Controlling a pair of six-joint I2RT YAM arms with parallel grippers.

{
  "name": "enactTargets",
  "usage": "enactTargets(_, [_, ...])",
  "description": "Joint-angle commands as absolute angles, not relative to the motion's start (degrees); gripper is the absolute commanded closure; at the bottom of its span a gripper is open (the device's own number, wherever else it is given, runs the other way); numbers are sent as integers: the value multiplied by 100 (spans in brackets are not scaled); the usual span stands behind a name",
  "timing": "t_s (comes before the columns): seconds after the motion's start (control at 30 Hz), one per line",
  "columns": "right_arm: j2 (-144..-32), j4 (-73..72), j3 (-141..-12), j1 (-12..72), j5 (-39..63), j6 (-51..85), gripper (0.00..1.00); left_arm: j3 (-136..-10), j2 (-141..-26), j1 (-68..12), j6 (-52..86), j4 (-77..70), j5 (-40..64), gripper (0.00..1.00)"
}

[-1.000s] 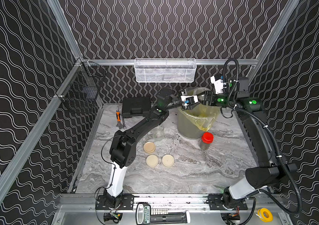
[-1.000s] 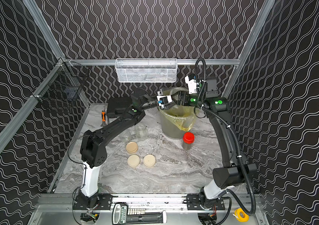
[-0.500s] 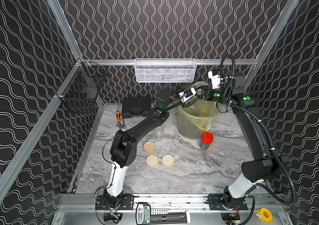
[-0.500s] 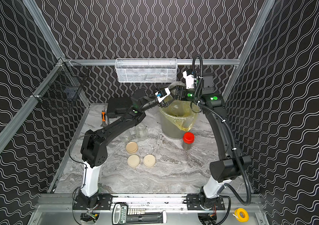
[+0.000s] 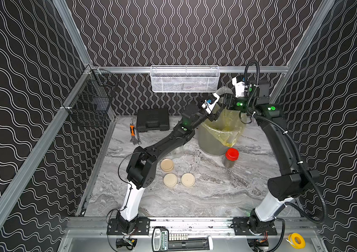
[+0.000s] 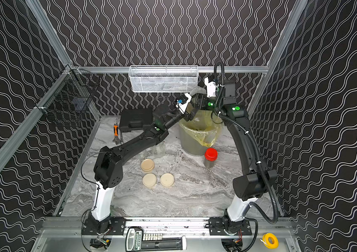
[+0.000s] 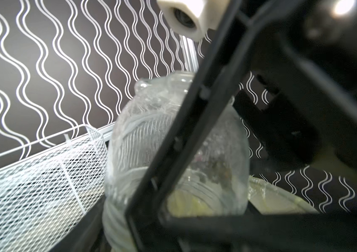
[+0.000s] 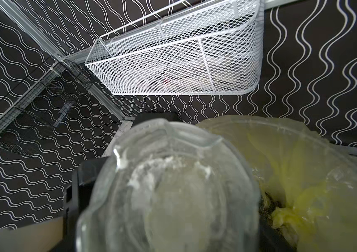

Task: Empty moldy tea leaves from jars
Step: Pour the moldy tea leaves from the jar into the trash bin.

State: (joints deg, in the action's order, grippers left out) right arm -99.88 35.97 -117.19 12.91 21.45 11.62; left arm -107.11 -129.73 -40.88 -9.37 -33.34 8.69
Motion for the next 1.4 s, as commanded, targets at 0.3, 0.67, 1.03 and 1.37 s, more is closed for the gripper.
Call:
enactTargets(0.3, [-10059,3887,-12002,1429,954,580,92,-9728,-12259,-4278,-1390,-4053,954,9])
enactTargets(0.67, [-10277,4490,-12250,1893,-1269,-349,93,-8330,-11285,-4228,-1835,-4483,703,1])
enactTargets(1.03, [-9831,3569,-11143,1664,543,849,92,-6868,-9857,-3931,-1768,-4640,1301,1])
enactTargets(1.37, [-8440,1213,-9509,1225,3405,2845,89,-7032,-9544,-3776,-2618,-4384,2408,1])
